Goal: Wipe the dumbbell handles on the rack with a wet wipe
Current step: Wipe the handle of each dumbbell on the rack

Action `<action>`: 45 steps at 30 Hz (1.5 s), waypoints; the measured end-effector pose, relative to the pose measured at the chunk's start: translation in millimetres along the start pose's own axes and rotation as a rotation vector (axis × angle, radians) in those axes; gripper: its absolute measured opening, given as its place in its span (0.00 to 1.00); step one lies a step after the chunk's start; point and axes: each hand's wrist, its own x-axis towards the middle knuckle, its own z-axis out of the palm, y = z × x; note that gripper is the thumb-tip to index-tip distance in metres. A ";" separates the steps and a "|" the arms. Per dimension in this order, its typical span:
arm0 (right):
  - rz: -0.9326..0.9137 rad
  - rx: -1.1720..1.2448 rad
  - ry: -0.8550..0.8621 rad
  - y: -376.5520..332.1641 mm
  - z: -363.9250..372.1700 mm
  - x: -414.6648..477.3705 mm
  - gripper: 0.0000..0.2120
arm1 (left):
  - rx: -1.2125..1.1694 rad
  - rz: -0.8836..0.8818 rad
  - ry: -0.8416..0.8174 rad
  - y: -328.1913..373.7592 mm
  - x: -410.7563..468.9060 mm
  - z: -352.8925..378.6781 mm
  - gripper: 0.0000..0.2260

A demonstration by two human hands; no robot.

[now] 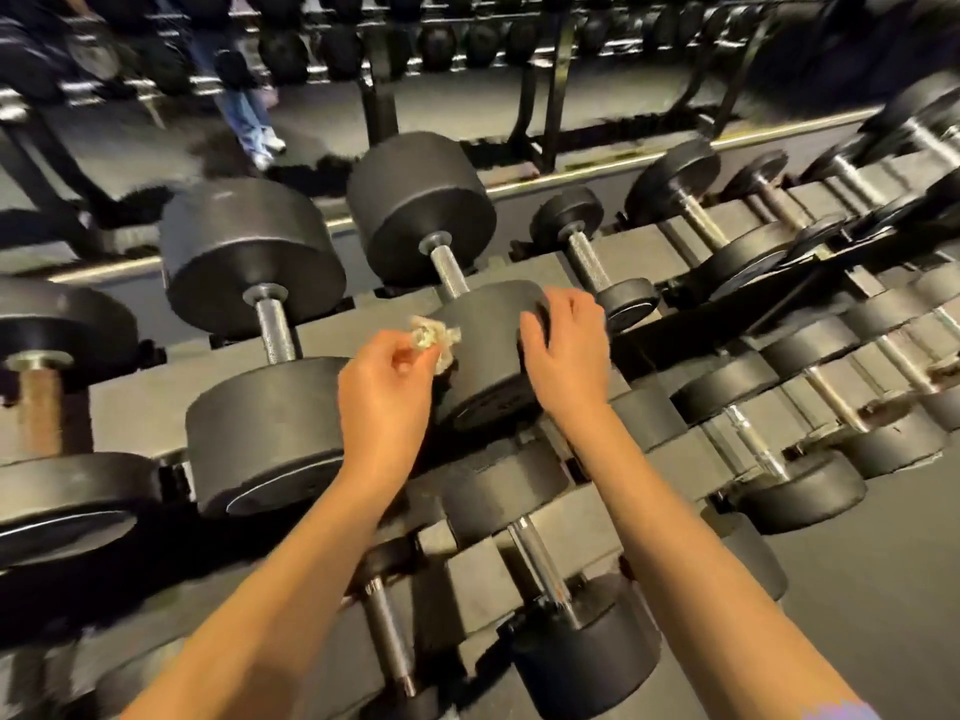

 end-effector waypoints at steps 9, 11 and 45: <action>0.016 -0.116 -0.250 -14.5 30.4 38.9 0.34 | 0.144 -0.014 -0.093 -23.2 104.2 29.0 0.05; 0.026 -0.119 -0.254 -15.9 29.3 39.8 0.34 | 0.203 0.003 -0.120 -26.5 124.4 38.7 0.05; 0.112 -0.148 -0.349 -29.0 14.8 41.6 0.29 | 0.286 0.000 -0.357 -47.5 183.1 98.5 0.16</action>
